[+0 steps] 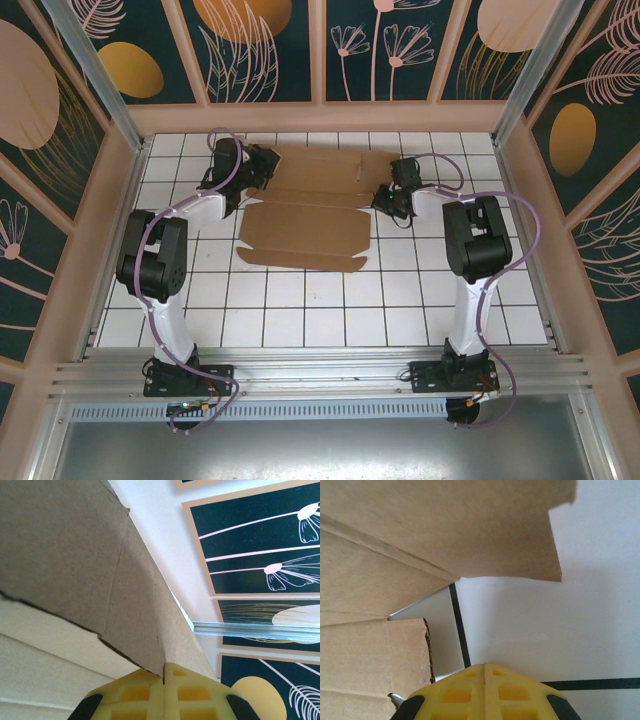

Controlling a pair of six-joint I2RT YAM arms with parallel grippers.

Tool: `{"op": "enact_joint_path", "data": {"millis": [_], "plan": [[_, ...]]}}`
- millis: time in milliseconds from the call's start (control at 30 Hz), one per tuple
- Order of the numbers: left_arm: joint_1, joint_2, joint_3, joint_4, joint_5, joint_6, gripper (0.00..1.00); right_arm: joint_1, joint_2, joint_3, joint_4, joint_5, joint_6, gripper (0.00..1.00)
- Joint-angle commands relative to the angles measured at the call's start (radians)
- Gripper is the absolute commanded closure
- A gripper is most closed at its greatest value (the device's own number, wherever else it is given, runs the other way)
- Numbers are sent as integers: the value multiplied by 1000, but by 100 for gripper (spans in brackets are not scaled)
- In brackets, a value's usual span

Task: Fold the paper box

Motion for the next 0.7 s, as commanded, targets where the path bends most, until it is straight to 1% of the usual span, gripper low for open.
{"op": "enact_joint_path", "data": {"millis": [0,100,300,467,667], "plan": [[4,19,-19,30,-5,-10,100,10,13,29,12,-29,-9,100],[4,18,-21,30,-2,-12,100,16,-1,26,52,-79,4,100],[4,17,-30,37,2,-17,100,38,-12,54,87,-130,8,100],[5,12,-45,42,4,-23,100,75,19,110,57,-120,-24,98],[6,8,-55,50,3,-32,100,106,103,173,11,-95,-29,98]]}}
